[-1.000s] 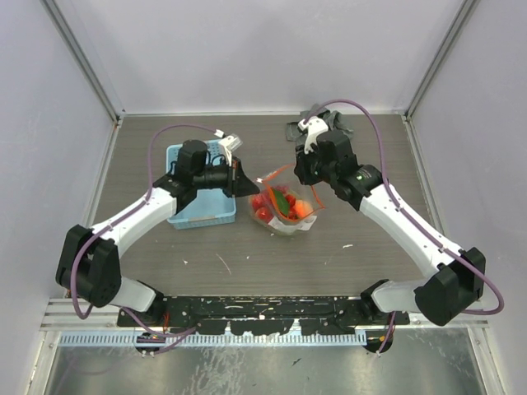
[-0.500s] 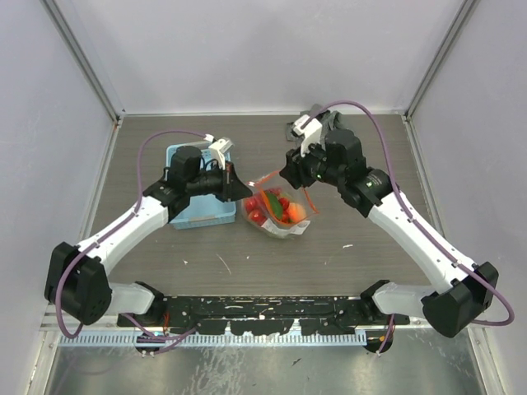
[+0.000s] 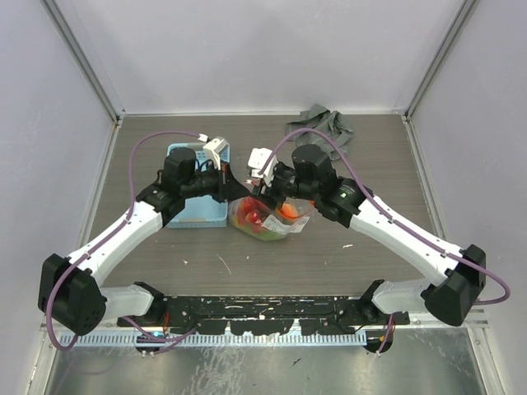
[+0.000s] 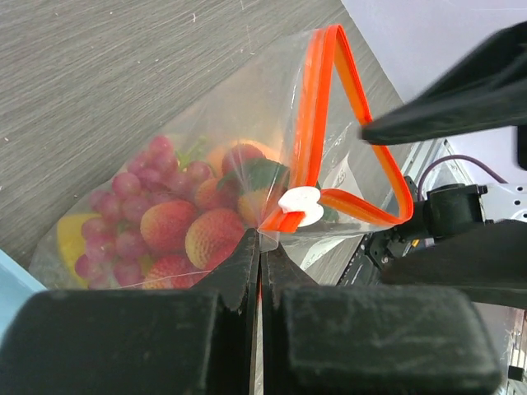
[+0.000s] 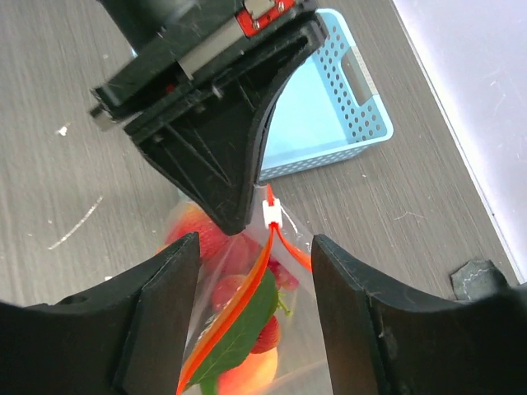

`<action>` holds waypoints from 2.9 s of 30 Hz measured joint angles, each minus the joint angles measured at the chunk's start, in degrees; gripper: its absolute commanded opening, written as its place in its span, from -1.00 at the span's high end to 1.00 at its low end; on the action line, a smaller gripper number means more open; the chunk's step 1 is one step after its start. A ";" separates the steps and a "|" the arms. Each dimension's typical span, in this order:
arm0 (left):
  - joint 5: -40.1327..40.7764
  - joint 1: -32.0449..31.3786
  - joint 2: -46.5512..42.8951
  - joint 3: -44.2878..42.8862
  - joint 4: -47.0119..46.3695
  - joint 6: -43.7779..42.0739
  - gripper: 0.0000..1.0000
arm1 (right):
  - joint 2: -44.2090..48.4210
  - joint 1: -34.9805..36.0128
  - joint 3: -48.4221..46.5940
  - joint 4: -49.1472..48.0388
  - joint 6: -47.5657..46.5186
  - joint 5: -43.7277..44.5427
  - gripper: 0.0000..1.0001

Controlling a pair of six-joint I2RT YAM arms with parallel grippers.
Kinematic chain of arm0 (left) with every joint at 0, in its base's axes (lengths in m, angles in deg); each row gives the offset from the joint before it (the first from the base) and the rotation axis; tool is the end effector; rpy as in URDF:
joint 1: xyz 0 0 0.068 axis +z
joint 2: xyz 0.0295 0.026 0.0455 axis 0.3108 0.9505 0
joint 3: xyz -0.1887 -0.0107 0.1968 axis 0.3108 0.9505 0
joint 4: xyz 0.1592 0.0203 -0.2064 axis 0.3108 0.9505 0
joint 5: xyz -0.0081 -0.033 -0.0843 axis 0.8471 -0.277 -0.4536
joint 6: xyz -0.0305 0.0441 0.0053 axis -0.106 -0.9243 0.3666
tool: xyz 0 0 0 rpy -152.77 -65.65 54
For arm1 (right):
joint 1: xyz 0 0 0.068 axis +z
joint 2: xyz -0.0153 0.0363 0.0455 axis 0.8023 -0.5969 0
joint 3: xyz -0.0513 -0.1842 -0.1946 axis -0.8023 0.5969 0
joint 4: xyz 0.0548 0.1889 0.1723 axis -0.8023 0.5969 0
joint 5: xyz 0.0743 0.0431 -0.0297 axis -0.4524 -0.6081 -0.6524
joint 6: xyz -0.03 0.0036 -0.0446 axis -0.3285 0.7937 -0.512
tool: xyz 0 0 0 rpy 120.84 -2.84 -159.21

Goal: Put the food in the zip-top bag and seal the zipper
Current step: Zip the zipper food storage bag at the center of the board.

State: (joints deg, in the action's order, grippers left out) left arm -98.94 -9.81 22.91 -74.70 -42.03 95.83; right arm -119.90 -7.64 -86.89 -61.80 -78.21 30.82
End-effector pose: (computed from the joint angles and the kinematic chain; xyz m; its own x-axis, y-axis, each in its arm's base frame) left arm 0.2398 -0.1492 0.3088 -0.6502 -0.0301 -0.7592 0.6311 0.5350 -0.5617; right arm 0.1950 0.2146 0.3714 0.1552 -0.4312 -0.8888 -0.8936 0.3222 -0.3124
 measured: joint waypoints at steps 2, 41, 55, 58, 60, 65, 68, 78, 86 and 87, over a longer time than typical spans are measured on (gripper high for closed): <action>0.00 -0.13 -0.09 0.11 0.00 0.07 1.00 | -1.66 -0.07 0.00 -0.26 -1.90 0.11 -0.14; -0.37 -0.61 -4.37 2.97 -2.60 -9.01 -0.26 | -8.72 -2.62 -8.50 14.21 -10.49 -4.50 0.99; -10.54 -0.63 -2.10 3.65 -8.46 -19.45 -0.05 | -8.07 -3.08 -8.63 17.42 -9.44 -7.15 0.97; -11.69 -0.63 -1.22 3.72 -9.68 -21.09 0.02 | -7.63 -3.08 -8.63 17.90 -9.29 -7.58 0.97; -12.35 -0.63 -0.59 4.00 -11.15 -21.73 0.14 | -7.43 -3.08 -8.63 18.16 -9.27 -7.72 0.97; -14.67 -0.63 1.27 4.48 -14.25 -22.40 0.58 | -7.37 -3.08 -8.63 18.45 -9.14 -7.91 0.96; -15.89 -0.63 1.68 4.48 -15.06 -22.45 0.86 | -7.37 -3.10 -8.63 18.47 -9.07 -7.89 0.91; -16.52 -0.74 1.64 5.33 -15.17 -22.73 1.00 | -4.20 -3.15 -5.90 15.39 -8.59 -7.67 0.26; -16.37 -0.74 0.94 5.81 -15.17 -22.25 1.00 | -1.66 -3.15 -4.55 10.91 -8.41 -10.19 0.16; -16.26 -0.74 0.85 5.84 -15.17 -22.21 1.00 | -1.66 -3.15 -4.44 10.60 -8.44 -10.43 0.16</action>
State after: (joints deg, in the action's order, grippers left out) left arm -115.20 -10.56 23.76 -68.86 -57.20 73.63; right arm -121.56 -10.78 -91.32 -51.20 -86.65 20.39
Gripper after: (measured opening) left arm 0.005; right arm 0.420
